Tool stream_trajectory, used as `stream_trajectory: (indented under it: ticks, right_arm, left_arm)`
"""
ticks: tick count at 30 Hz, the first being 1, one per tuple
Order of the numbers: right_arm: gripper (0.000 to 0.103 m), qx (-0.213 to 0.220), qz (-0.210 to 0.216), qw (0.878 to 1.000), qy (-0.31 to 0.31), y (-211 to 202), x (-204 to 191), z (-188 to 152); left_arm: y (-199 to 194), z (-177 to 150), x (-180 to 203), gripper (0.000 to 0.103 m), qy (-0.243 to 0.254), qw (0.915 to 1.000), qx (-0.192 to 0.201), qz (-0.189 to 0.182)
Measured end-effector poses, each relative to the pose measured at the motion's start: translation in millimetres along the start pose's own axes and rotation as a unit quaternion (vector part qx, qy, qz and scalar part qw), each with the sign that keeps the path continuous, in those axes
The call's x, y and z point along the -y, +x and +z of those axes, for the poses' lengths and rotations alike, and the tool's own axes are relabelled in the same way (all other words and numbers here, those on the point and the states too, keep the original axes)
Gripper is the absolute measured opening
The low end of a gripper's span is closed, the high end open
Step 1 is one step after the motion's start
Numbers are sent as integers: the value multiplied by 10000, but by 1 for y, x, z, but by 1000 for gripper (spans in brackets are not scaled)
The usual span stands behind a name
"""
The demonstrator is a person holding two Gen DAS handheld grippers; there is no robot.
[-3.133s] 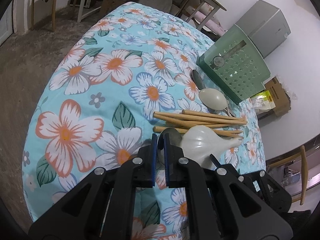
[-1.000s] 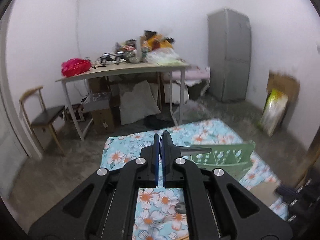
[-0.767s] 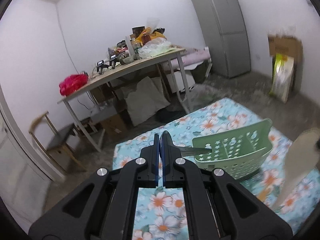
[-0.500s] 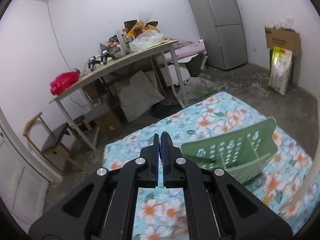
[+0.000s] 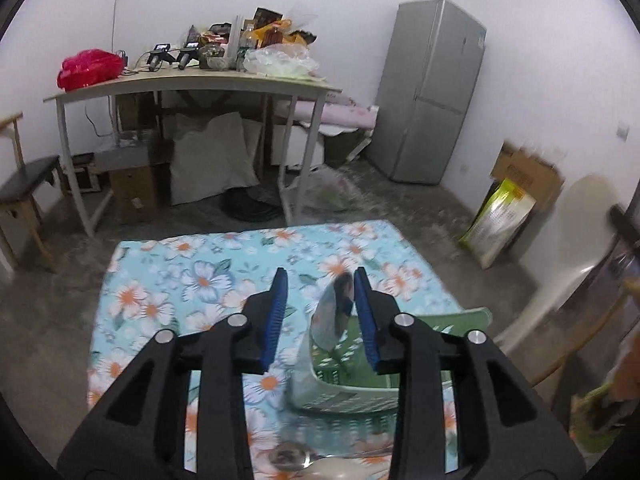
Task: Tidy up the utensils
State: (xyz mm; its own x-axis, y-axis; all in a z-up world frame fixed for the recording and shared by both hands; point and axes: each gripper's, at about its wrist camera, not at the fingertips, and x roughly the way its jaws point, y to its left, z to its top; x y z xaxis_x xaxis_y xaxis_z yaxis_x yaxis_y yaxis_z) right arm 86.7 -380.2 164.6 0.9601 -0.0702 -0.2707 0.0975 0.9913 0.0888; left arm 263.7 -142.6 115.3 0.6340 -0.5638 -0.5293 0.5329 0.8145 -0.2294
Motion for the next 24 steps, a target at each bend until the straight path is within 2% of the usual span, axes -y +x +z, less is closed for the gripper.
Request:
stream_trajectory:
  ticks: [4, 9, 17, 22, 24]
  right_arm:
    - [2, -97, -93, 9999, -24, 14, 4, -3]
    - [2, -189, -202, 9996, -83, 24, 4, -11]
    - [2, -437, -256, 9987, 1, 41, 9, -31]
    - [2, -788, -43, 9962, 379, 60, 20, -59]
    - [6, -1069, 24, 9931, 473, 70, 23, -74]
  left_arm:
    - [-14, 6, -10, 43, -244, 9984, 397, -309]
    - [-23, 8, -18, 44, -424, 9968, 590, -322]
    - [-44, -21, -37, 44, -705, 9961, 510, -147]
    - [-51, -51, -49, 45, -975, 9948, 290, -60]
    - [-50, -63, -53, 46, -1090, 9939, 183, -35]
